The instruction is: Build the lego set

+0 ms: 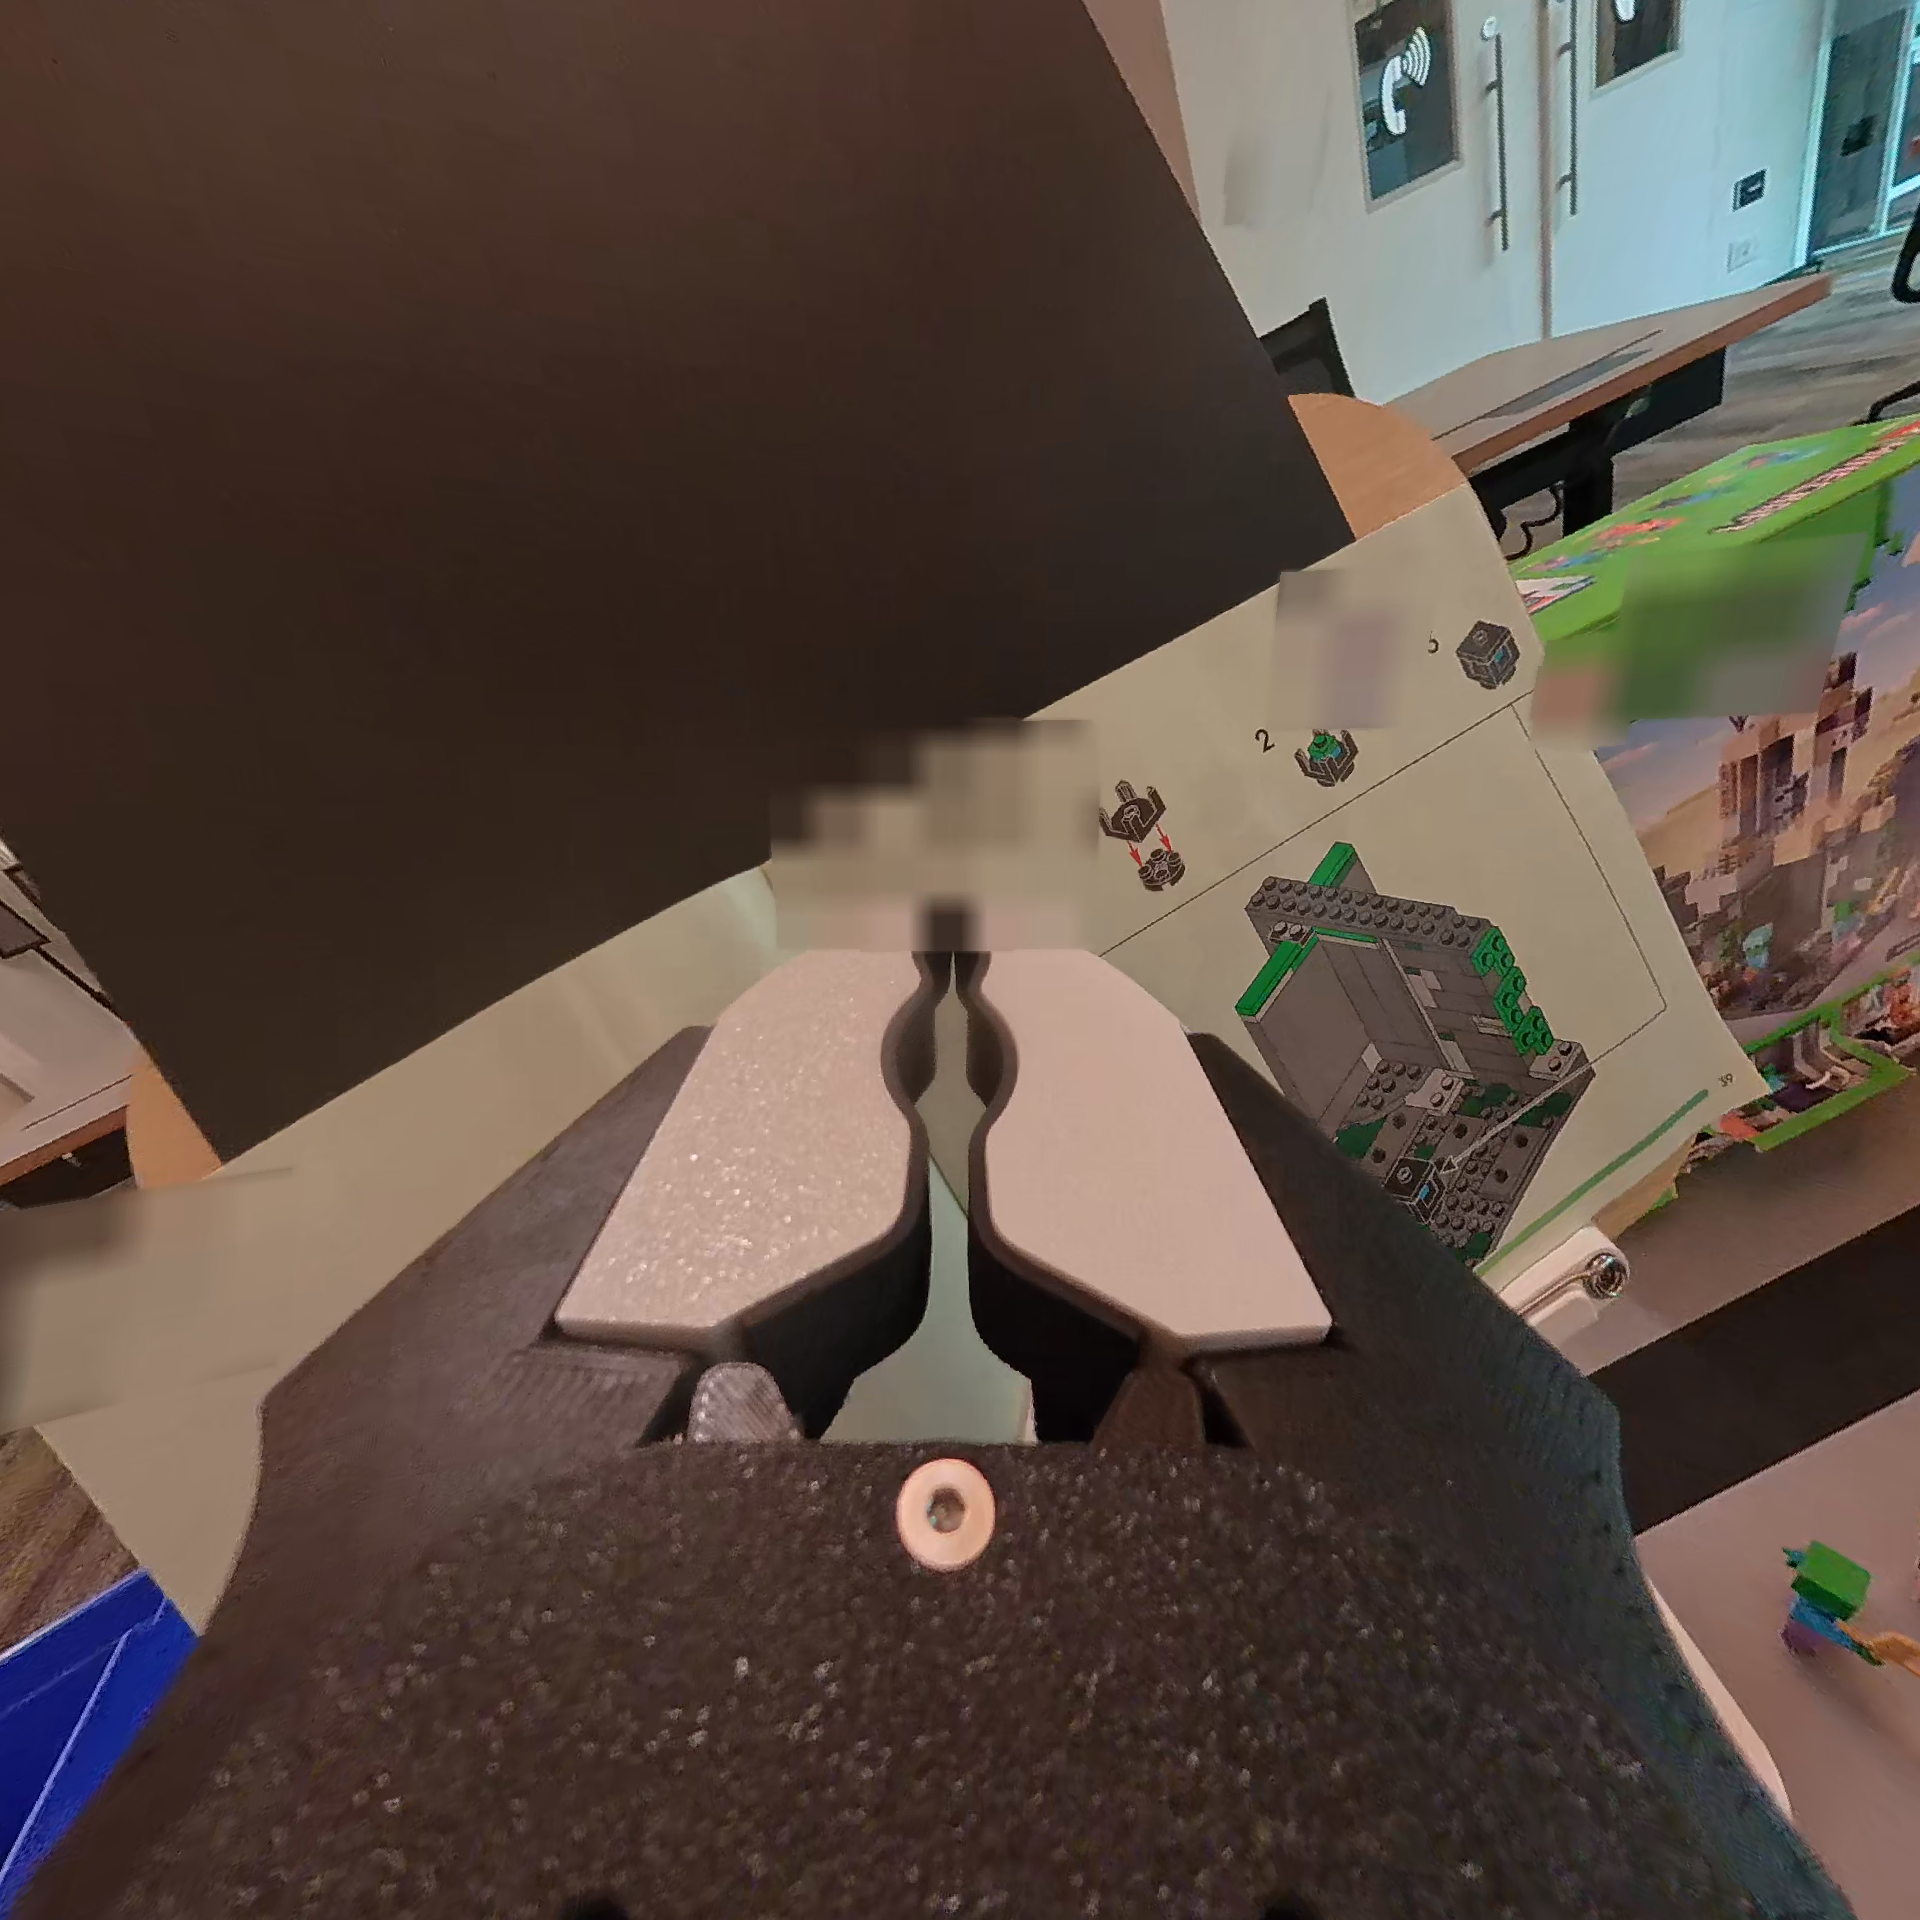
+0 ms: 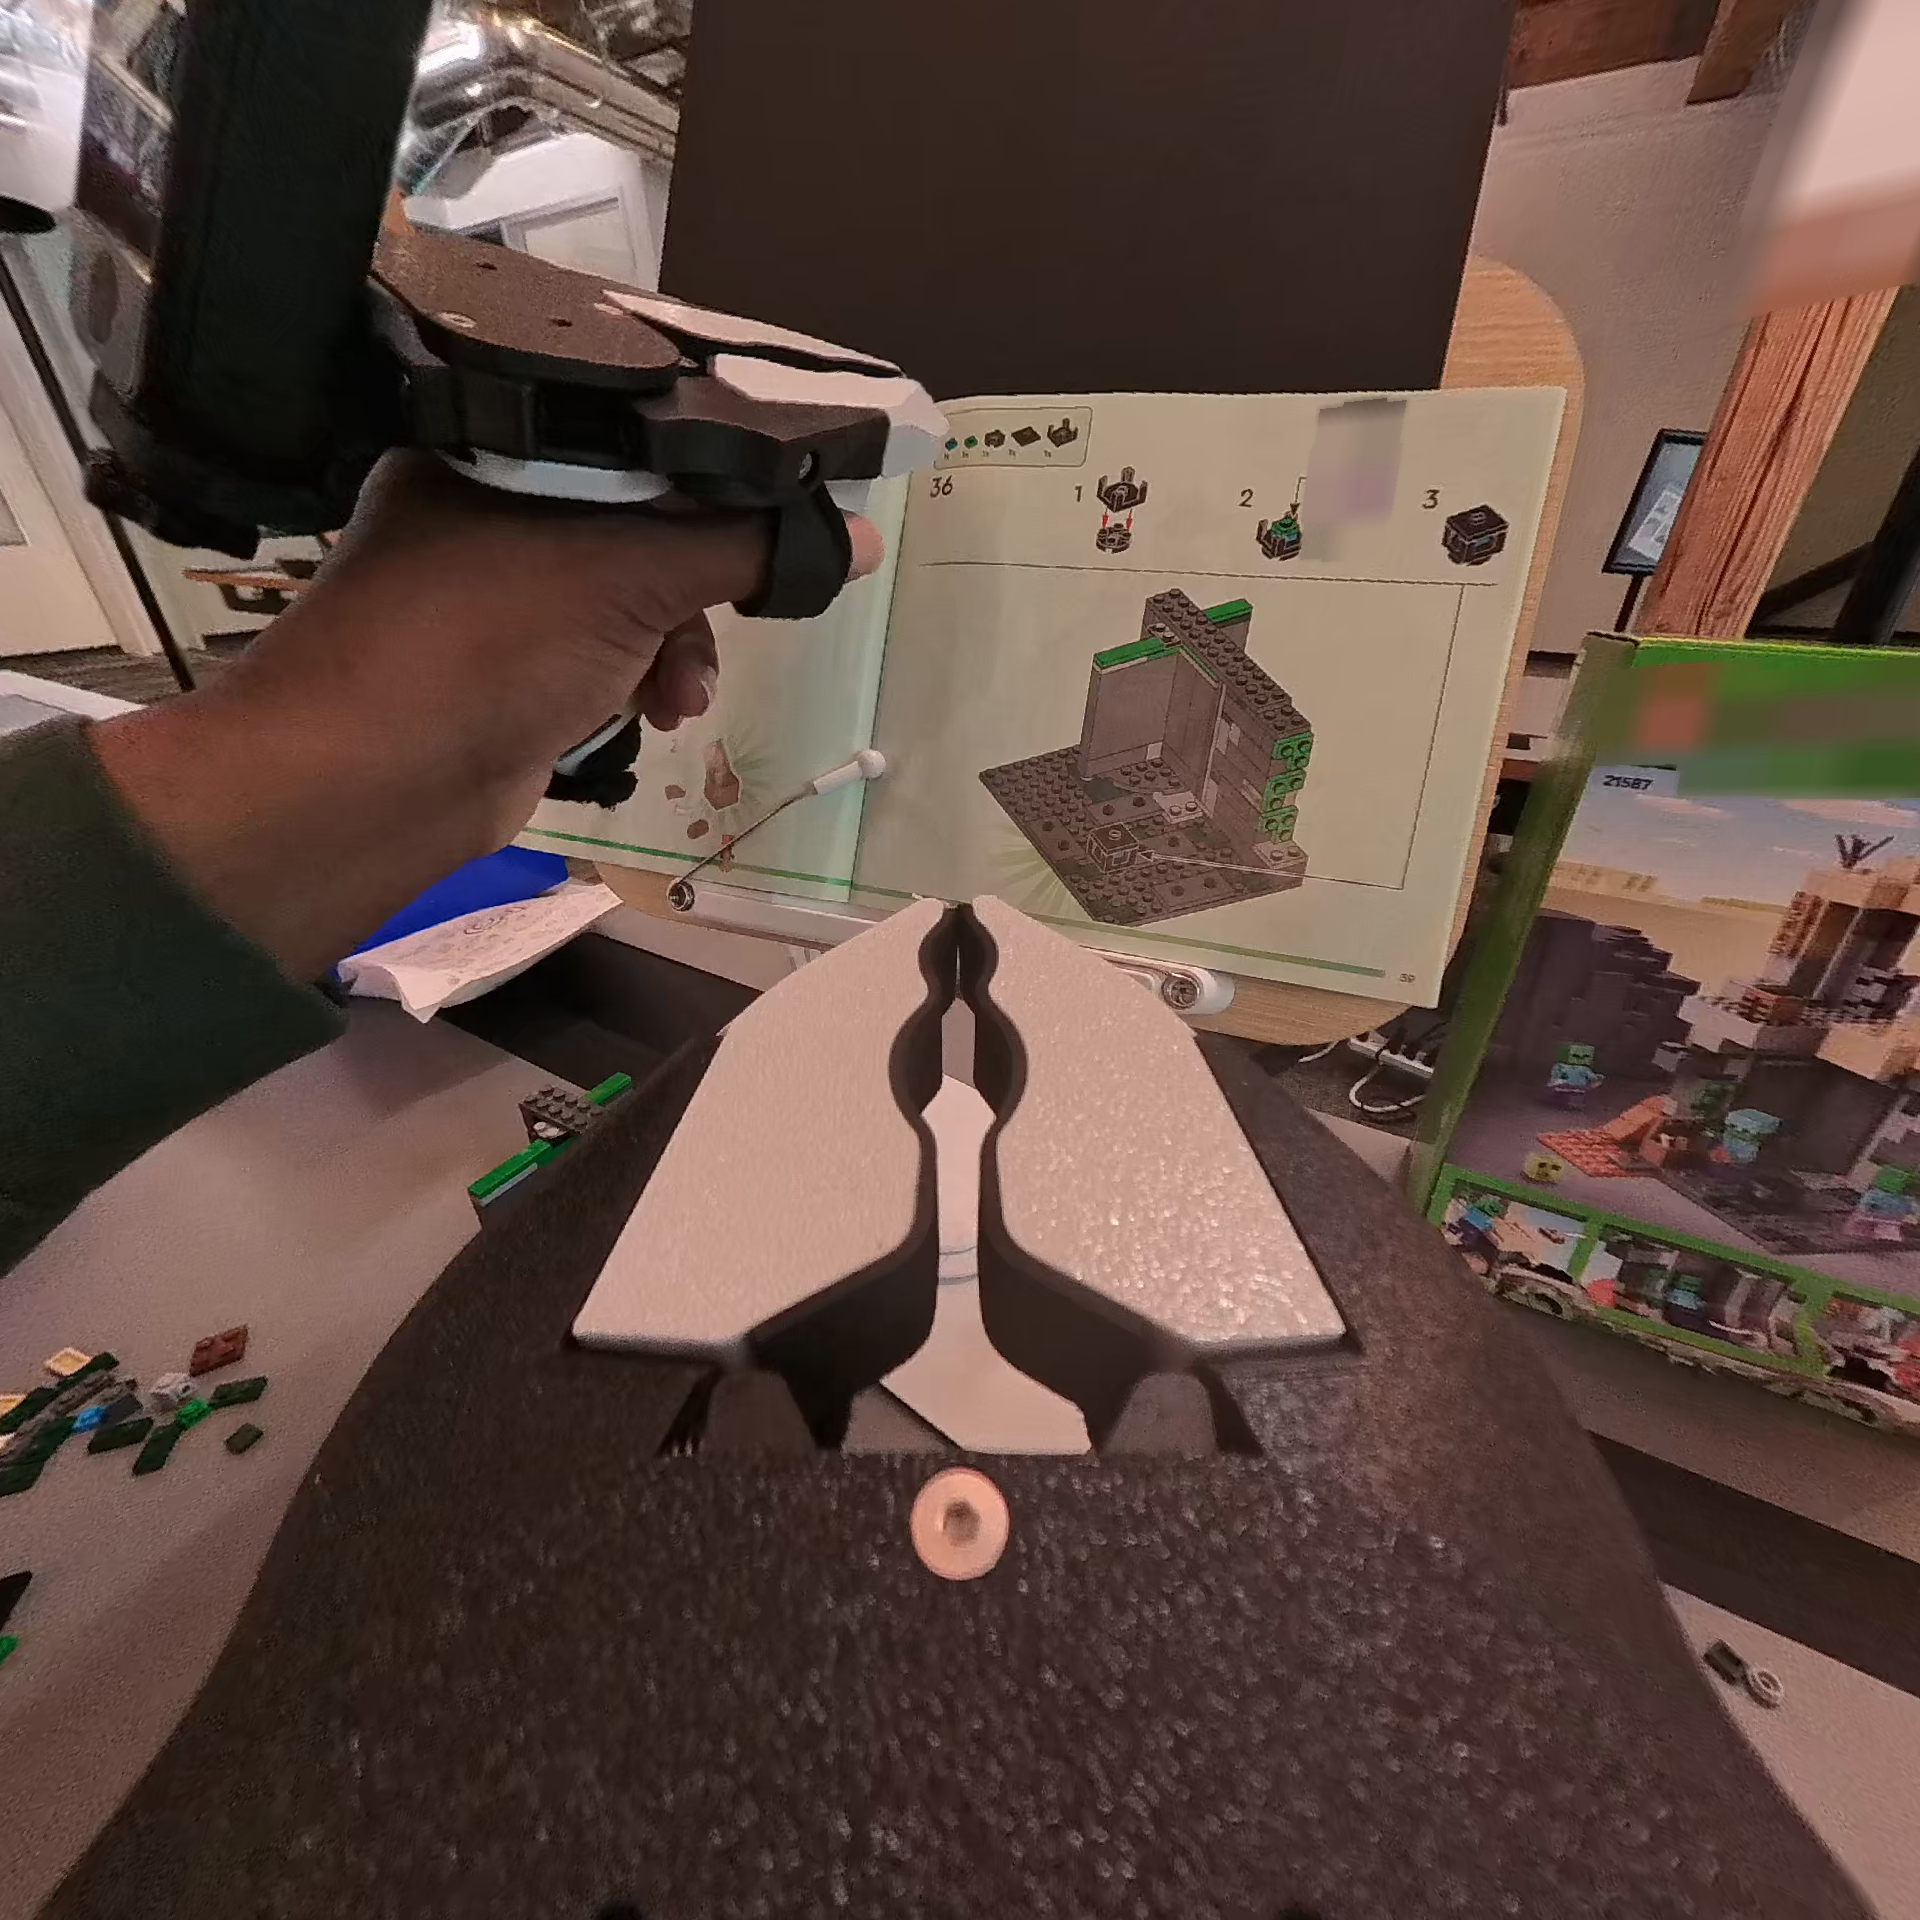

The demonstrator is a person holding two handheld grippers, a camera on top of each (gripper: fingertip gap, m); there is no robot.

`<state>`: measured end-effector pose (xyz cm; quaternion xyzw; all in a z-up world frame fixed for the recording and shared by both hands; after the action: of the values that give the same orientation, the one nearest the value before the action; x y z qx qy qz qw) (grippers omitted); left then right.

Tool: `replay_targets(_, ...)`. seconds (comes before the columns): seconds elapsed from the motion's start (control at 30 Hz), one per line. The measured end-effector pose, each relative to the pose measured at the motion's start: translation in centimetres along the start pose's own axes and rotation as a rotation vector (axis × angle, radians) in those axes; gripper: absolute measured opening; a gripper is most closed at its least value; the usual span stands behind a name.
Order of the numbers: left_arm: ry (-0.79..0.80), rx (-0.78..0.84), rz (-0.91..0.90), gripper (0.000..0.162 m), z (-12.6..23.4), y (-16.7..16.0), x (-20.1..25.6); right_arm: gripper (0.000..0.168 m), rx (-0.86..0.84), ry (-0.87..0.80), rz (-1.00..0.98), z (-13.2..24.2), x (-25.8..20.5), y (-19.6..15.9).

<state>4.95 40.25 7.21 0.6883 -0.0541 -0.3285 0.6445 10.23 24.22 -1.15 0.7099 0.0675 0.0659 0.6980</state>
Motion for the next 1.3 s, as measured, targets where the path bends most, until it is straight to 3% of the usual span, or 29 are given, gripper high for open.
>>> replay_targets(1.3, 0.009, -0.028, -0.04, 0.0, -1.9, 0.1, 0.9, 0.0, 0.009, 0.067, 0.005, 0.1, -0.4, 0.2)
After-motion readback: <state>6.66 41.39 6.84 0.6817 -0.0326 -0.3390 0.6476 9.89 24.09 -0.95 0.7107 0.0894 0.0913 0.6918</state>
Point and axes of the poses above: each gripper's, where its closed fingertips meet, z back along the fingers, y out of its top, x = y × z across the jaws, the point moved 3 cm from there along z, back along the fingers, and after that the axes turned 3 degrees about -x, right-handed, at the moved point
